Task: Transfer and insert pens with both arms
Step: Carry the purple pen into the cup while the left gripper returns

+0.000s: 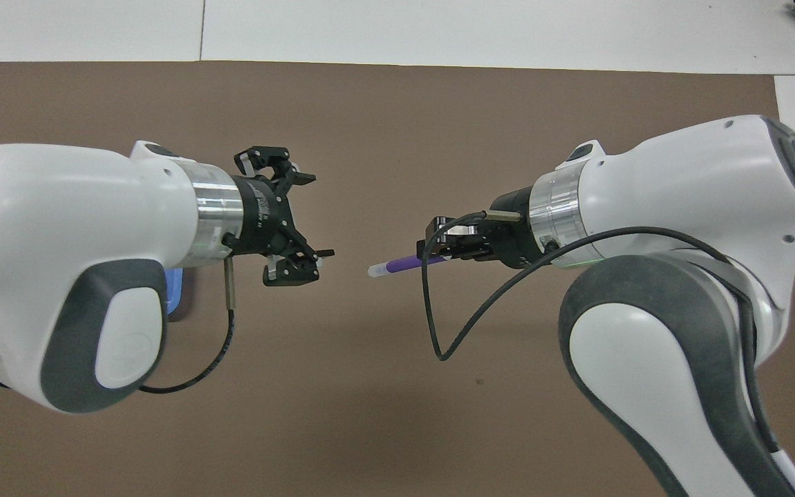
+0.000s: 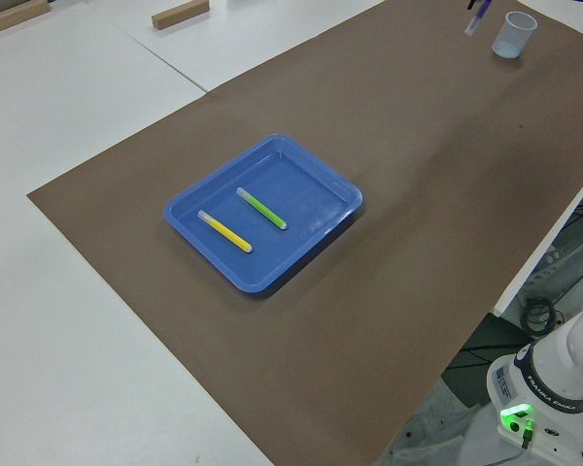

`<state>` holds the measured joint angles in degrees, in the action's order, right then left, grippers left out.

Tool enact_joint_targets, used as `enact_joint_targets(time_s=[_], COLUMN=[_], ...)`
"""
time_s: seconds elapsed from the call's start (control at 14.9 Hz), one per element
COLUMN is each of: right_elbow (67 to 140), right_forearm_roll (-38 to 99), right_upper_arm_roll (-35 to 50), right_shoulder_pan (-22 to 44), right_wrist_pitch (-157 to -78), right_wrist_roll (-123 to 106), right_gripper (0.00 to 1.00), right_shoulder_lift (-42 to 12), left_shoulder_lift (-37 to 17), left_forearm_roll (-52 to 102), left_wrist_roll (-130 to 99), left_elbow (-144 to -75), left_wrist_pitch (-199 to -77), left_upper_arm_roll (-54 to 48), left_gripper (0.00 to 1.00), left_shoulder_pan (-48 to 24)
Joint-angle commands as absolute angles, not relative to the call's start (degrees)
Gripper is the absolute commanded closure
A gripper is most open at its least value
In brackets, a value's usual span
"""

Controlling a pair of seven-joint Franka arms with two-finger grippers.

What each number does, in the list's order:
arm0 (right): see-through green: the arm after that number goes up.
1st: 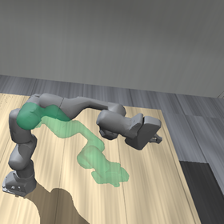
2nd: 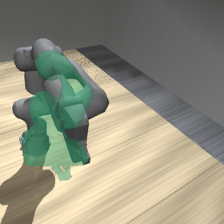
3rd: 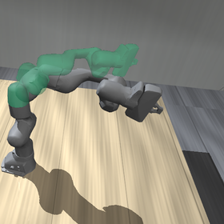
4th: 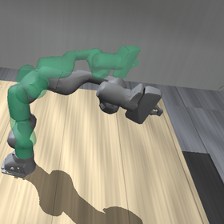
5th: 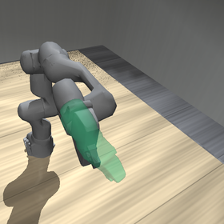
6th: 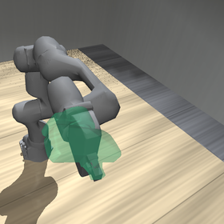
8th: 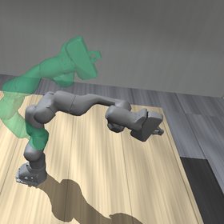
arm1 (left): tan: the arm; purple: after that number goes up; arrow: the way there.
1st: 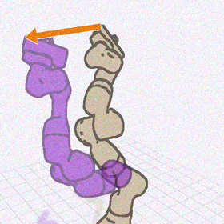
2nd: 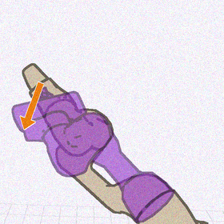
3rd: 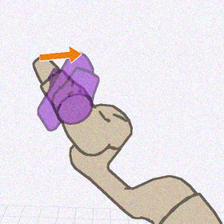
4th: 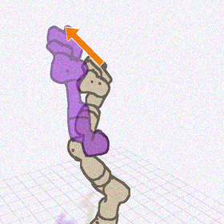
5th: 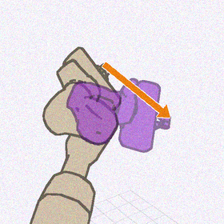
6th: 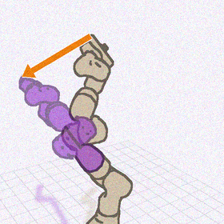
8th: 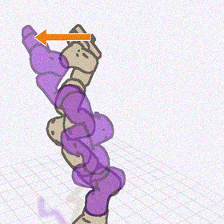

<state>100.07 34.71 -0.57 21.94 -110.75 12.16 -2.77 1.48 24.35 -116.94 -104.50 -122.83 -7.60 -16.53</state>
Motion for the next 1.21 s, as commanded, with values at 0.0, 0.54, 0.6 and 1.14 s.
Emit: enact_joint_targets(time_s=[0.0,0.54,0.6,1.14], right_elbow=[99.76,100.55,100.55,107.04], right_forearm_roll=[27.98,6.44,4.24,-3.6], right_upper_arm_roll=[-0.35,-0.44,-0.44,-0.44], right_shoulder_pan=[19.69,13.9,12.93,4.49], right_wrist_pitch=[-107.24,-99.86,-98.89,-101.42], right_wrist_roll=[12.13,4.06,2.82,-7.99], right_gripper=[1.0,1.0,1.0,1.0], right_shoulder_lift=[-1.94,0.17,0.35,2.98], left_shoulder_lift=[2.2,2.98,3.68,4.49], left_forearm_roll=[23.99,21.8,21.8,21.1], left_wrist_roll=[-117.5,-107.23,-105.92,-66.59], left_elbow=[-104.94,-105.29,-106.16,-112.4], left_wrist_pitch=[-123.48,-123.06,-121.48,-119.71], left_upper_arm_roll=[-8.0,-7.82,-7.82,-7.82], left_gripper=[0.0,0.0,0.0,0.0], left_shoulder_pan=[-10.84,0.34,2.0,12.38])
